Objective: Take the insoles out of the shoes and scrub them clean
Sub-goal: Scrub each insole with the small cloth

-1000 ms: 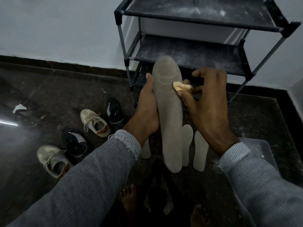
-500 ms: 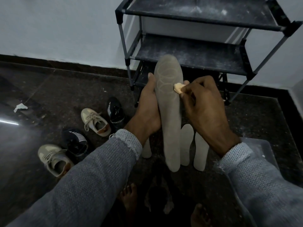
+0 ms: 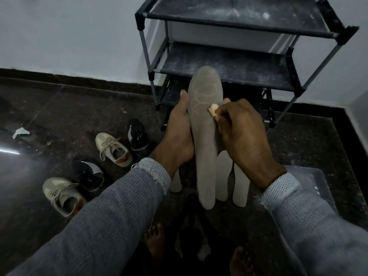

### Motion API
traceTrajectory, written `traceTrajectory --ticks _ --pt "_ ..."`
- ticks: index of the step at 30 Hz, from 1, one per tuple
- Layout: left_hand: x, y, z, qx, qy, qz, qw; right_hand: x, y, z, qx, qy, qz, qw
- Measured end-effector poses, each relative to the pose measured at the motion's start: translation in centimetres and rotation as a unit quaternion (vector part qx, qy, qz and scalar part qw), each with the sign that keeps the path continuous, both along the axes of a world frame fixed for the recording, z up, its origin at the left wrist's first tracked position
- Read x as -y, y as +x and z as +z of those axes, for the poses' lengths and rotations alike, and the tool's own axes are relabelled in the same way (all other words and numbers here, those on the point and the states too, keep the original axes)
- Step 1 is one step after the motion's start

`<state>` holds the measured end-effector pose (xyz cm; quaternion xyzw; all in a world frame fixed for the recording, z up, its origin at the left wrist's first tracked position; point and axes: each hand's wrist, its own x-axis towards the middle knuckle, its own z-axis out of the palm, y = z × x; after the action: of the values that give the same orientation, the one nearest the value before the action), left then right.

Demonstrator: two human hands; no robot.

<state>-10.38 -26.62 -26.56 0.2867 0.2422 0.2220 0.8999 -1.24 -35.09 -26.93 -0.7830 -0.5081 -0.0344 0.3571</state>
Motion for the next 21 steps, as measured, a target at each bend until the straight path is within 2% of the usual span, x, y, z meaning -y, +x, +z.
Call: traceTrajectory --ticks 6,12,18,21 --pt "-0.5 -0.3 -0.5 -0.006 0.000 -0.006 1.000 0.6 -3.7 0.2 -0.068 0.009 0.079 0.995" --pt "0.0 0.2 -0.7 -0.044 0.060 0.000 0.997 -0.4 1.0 0.2 -0.044 0.003 -0.019 0.999" --pt "-0.4 0.0 -0.9 -0.033 0.022 -0.012 0.999 0.0 -2.4 0.0 -0.073 0.001 0.062 0.995" --pt "-0.2 0.1 -0.7 -0.042 0.037 -0.006 0.998 -0.1 -0.6 0.4 -0.060 0.010 0.036 0.997"
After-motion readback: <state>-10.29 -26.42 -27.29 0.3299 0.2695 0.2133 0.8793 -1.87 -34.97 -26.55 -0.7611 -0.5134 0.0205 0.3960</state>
